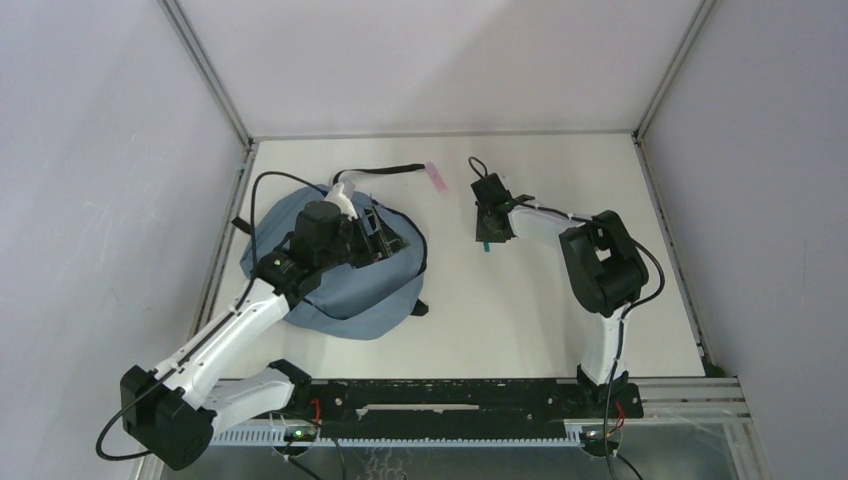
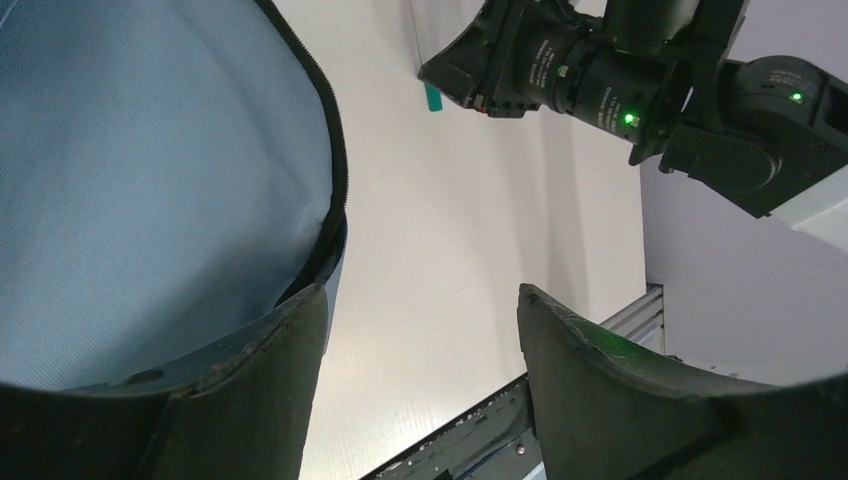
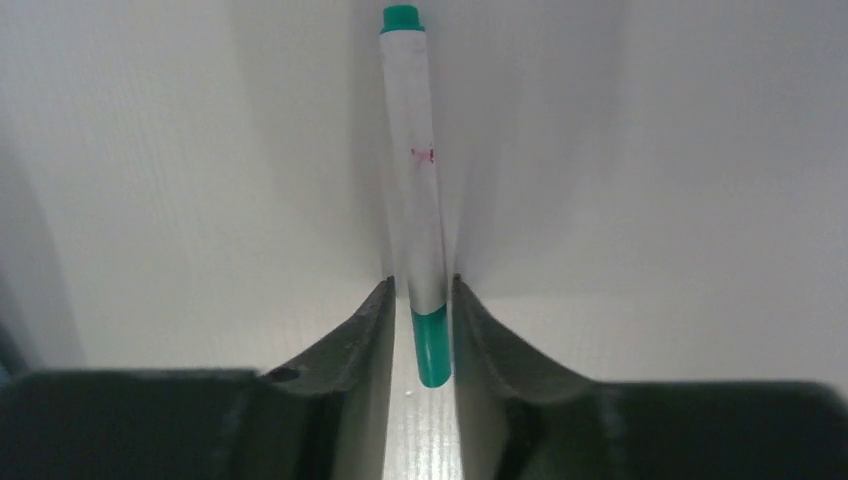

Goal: Pack the student bag
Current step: Pick up the stationery from the center of the board.

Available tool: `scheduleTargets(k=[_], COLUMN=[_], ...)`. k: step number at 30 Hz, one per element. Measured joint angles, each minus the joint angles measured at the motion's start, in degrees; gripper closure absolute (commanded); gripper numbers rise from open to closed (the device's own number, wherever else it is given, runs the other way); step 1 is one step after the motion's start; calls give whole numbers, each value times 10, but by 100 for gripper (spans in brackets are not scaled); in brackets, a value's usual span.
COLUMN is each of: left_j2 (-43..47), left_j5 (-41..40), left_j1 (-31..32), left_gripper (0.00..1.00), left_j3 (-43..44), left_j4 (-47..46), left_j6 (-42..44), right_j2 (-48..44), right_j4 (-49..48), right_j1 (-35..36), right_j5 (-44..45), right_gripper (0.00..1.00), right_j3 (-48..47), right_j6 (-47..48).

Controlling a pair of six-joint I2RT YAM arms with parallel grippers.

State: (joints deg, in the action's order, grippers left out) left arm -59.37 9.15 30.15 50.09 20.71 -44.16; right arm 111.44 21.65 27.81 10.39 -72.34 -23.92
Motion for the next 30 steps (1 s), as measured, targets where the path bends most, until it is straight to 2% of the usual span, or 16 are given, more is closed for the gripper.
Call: scheduleTargets(k=[1, 2, 9, 14, 22, 27, 30], left_j2=[2, 3, 3, -12, -69, -95, -105], left_j5=[0, 0, 1, 17, 54, 74, 81], left_j1=[0, 0, 0, 0, 4, 10, 15], left_gripper=[26, 26, 23, 19, 18, 20, 24], left_j3=[-3, -7, -14, -14, -13, -13, -13], left_j4=[0, 1, 5, 0, -41, -77, -98], left_j6=[0, 0, -1, -5, -24, -43, -56], right_j2=[2, 3, -20, -152, -339, -367, -369], right_j4=[0, -1, -1, -20, -90, -132, -157], right_j1=[1, 1, 2, 12, 60, 85, 99], right_j5=[0, -1, -20, -96, -202, -243, -259], right_gripper=[92, 100, 100, 100, 100, 100, 100], right_j3=[-2, -3, 21, 137, 225, 239, 240], right_j6=[3, 0, 7, 17, -2, -35, -59])
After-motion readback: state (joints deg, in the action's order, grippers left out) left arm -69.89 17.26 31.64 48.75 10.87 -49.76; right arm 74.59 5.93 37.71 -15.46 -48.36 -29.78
